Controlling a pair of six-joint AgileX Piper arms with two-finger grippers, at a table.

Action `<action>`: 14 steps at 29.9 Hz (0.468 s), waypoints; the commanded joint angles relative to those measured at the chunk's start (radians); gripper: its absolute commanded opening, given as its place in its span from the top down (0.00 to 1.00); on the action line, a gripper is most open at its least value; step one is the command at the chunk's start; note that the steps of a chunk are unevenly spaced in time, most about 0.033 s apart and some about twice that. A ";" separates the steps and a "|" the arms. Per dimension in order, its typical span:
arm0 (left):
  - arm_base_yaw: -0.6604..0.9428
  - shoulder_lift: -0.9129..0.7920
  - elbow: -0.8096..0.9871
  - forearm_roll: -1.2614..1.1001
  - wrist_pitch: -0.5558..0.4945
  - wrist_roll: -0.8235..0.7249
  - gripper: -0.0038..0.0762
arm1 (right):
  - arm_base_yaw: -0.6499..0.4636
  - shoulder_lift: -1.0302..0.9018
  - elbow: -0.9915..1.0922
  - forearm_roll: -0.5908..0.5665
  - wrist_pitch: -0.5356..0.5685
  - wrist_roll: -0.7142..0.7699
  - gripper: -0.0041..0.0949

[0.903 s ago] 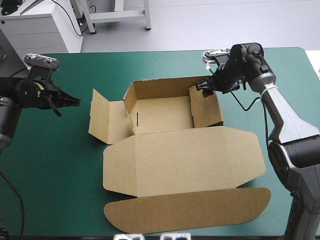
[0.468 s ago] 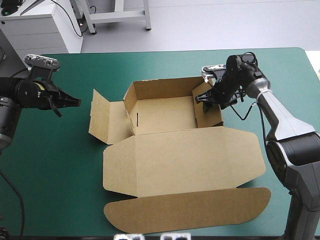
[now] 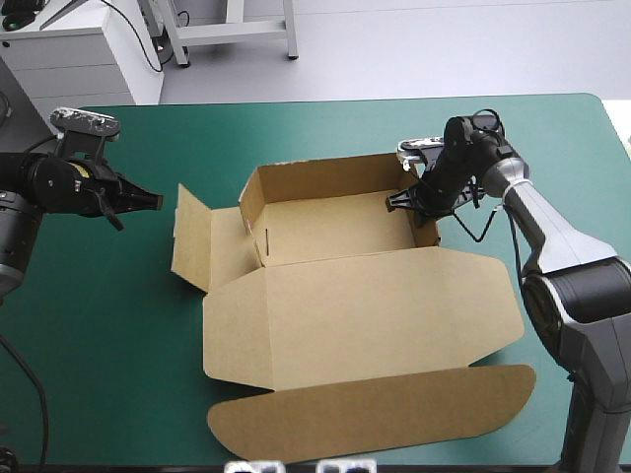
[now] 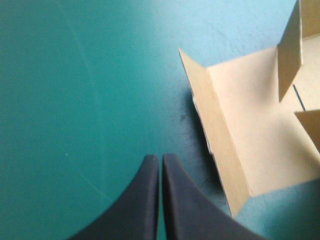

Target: Fold the box

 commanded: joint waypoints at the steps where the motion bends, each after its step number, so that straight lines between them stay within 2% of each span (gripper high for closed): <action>1: -0.001 -0.028 -0.024 -0.012 -0.043 -0.013 0.94 | -0.003 -0.050 -0.024 -0.016 0.006 -0.016 0.98; 4: -0.001 -0.028 -0.024 -0.012 -0.043 -0.015 0.94 | -0.020 -0.060 -0.024 -0.015 0.010 -0.016 0.98; 14: -0.001 -0.028 -0.024 0.098 -0.029 -0.099 0.94 | -0.191 -0.235 0.046 0.175 0.026 -0.160 0.98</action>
